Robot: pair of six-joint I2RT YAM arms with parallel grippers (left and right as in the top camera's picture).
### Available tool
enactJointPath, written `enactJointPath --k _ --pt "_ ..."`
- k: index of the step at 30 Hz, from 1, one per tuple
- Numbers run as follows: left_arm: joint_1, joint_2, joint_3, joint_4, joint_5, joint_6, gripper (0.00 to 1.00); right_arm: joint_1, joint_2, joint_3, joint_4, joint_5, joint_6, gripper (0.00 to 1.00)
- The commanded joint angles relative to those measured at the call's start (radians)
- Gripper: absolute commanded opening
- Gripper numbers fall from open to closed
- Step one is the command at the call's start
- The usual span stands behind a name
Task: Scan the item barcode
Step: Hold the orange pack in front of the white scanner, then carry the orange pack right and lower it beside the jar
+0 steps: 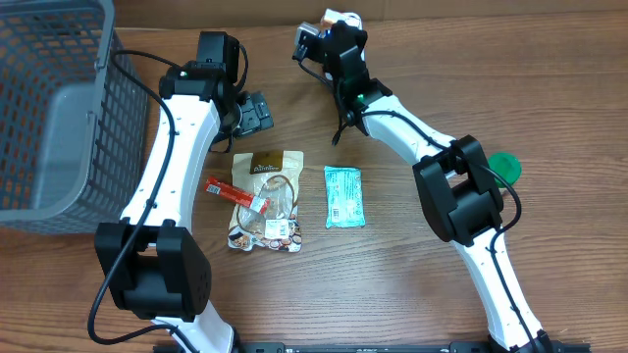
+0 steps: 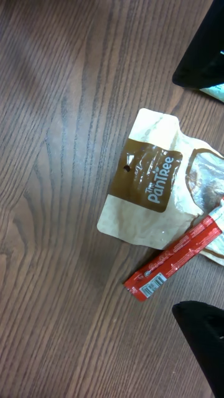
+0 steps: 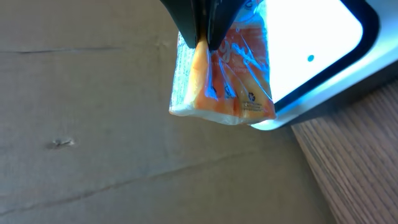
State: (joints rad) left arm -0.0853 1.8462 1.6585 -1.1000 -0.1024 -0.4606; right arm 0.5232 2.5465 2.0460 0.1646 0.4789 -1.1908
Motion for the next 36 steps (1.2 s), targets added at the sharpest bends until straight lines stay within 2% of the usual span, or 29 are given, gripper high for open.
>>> enactJointPath --k 1,17,26,30,36 --pt "0.000 -0.016 0.012 0.000 -0.010 0.011 1.00 -0.006 0.003 0.016 0.006 0.007 -0.015 0.04" --pt "0.000 -0.016 0.012 0.000 -0.010 0.011 1.00 -0.008 0.003 0.015 -0.046 0.000 -0.010 0.04" --pt "0.000 -0.016 0.012 0.001 -0.009 0.011 1.00 -0.007 -0.004 0.015 0.035 0.100 0.092 0.03" --pt "0.000 -0.016 0.012 0.000 -0.010 0.011 1.00 0.002 -0.051 0.015 0.011 0.174 0.219 0.03" --pt "0.000 -0.016 0.012 0.000 -0.010 0.011 1.00 0.000 -0.192 0.015 -0.175 0.174 0.467 0.03"
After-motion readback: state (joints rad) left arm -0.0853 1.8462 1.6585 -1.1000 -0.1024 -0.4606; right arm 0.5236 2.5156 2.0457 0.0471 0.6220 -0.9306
